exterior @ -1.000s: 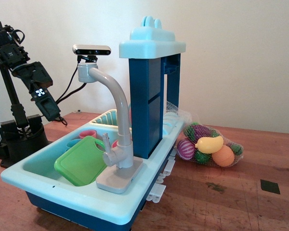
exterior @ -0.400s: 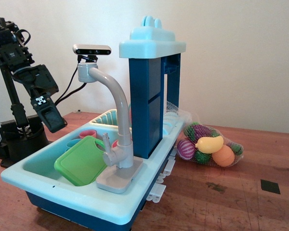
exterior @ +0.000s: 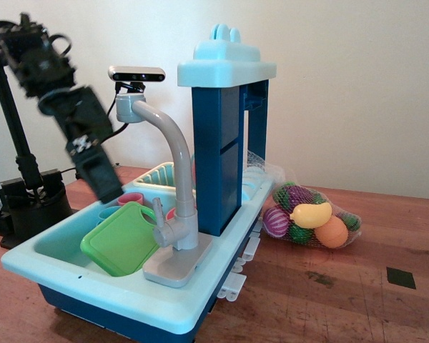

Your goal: Turn lever vertical to front

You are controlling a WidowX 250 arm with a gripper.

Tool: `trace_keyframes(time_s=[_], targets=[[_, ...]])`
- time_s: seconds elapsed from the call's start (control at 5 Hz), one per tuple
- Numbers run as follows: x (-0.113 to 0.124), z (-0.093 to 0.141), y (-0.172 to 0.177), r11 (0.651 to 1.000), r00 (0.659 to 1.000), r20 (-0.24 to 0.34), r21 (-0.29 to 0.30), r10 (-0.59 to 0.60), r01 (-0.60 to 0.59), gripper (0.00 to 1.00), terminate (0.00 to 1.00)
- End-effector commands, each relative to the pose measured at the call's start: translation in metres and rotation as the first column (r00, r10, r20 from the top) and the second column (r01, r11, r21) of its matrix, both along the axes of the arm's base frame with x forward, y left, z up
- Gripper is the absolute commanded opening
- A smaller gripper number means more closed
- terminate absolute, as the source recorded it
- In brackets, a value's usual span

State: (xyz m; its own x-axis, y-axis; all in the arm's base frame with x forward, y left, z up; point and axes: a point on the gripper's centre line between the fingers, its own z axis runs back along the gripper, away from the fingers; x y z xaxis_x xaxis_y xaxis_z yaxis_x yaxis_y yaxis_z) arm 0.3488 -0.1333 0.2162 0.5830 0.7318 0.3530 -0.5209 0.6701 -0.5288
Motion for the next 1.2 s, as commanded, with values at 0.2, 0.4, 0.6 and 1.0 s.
trace_keyframes(time_s=[0.2,0.4,0.6,1.0], targets=[[0.055,0.020,0.009,0.999,0.992,0.125,-0.020,-0.024,0.026,1.00,0.00],[0.058,0.007,0.010,0.998,0.993,0.111,-0.043,-0.037,0.042,1.00,0.00],[0.058,-0.007,0.009,0.997,0.996,0.086,-0.062,-0.039,0.044,1.00,0.00],[0.036,-0.043,0.019,0.998,0.999,0.042,-0.068,-0.011,0.014,1.00,0.00]])
